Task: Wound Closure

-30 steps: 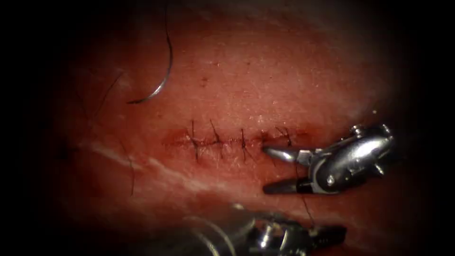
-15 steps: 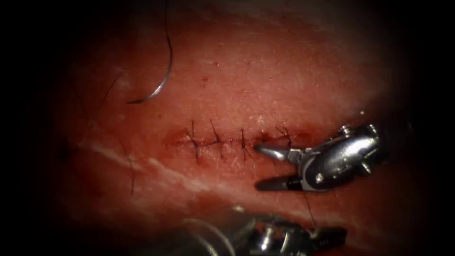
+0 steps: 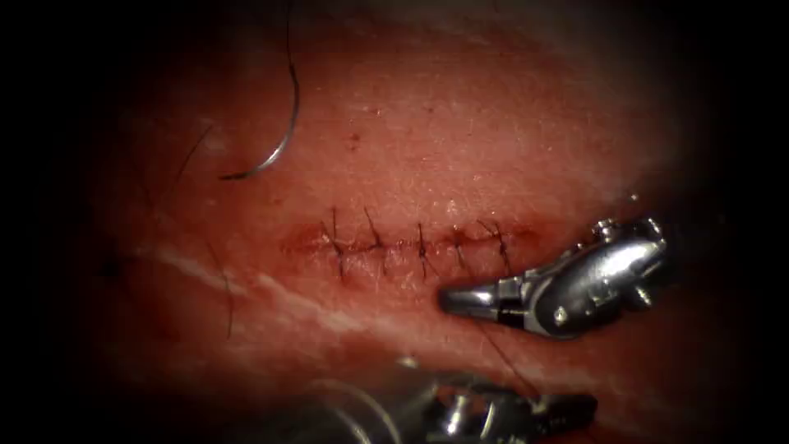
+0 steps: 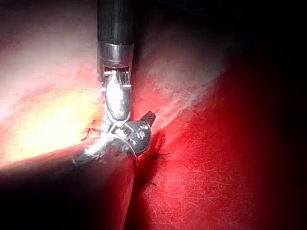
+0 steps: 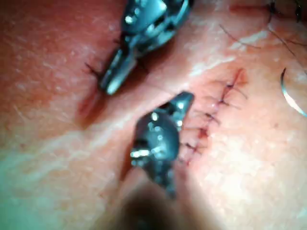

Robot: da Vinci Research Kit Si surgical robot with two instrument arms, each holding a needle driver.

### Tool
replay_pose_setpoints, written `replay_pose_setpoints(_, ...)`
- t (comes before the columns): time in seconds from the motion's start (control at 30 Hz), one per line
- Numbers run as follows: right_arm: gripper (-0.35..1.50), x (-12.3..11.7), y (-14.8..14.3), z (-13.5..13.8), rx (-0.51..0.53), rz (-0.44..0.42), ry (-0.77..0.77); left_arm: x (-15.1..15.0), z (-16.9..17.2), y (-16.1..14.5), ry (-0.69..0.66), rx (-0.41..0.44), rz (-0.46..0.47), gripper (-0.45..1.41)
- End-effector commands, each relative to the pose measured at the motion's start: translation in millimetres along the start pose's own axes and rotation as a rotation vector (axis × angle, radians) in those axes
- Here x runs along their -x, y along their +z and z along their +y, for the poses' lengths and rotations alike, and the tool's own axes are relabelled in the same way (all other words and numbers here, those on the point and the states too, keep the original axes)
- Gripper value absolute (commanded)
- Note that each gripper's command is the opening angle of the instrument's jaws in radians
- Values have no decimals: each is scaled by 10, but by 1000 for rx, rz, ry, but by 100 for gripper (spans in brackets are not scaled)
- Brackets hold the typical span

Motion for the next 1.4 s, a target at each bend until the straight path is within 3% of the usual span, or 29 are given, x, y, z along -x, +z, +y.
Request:
replay_pose_setpoints(0.03, -35, 1, 2, -11, 1, 0, 5, 2, 7, 7, -2, 3, 3, -45)
replay_pose_setpoints(0.1, -35, 2, -4, -9, 5, -11, 6, 2, 8, 3, -1, 5, 4, -45)
replay_pose_setpoints(0.13, 64, 3, -13, -8, 25, -21, 13, 4, 9, -3, 1, 9, 7, -45)
replay_pose_setpoints(0.17, 64, 3, -13, -8, 25, -21, 13, 4, 9, -3, 1, 9, 7, -45)
replay_pose_setpoints(0.2, 109, 4, -21, -9, 69, -25, 20, 5, 10, -8, 1, 14, 12, -45)
replay_pose_setpoints(0.27, 145, 6, -38, -11, 165, -46, 45, 8, 11, -18, 3, 13, 10, -45)
replay_pose_setpoints(0.5, 145, 12, -104, -14, 233, -86, 97, 46, 3, -67, -14, -25, -35, -42)
replay_pose_setpoints(0.67, 143, 15, -120, -10, 270, -97, 133, 78, -5, -86, -52, -50, -73, -28)
replay_pose_setpoints(0.73, 143, 17, -120, -9, 281, -107, 149, 97, -8, -94, -92, -63, -88, -23)
replay_pose_setpoints(0.87, 145, 20, -109, -4, 296, -113, 188, 147, -8, -120, -350, -104, -161, 59)
replay_pose_setpoints(0.93, 145, 21, -107, -3, 298, -113, 200, 157, -6, -126, -421, -101, -188, 78)
replay_pose_setpoints(1.03, 145, 20, -105, -2, 298, -116, 207, 173, -5, -137, -483, -76, -179, 91)
replay_pose_setpoints(1.3, 145, 18, -101, 0, 294, -123, 215, 205, -10, -164, -489, -66, -174, 98)
replay_pose_setpoints(1.4, 145, 16, -93, 2, 294, -130, 223, 257, -7, -174, -565, -88, -181, 98)
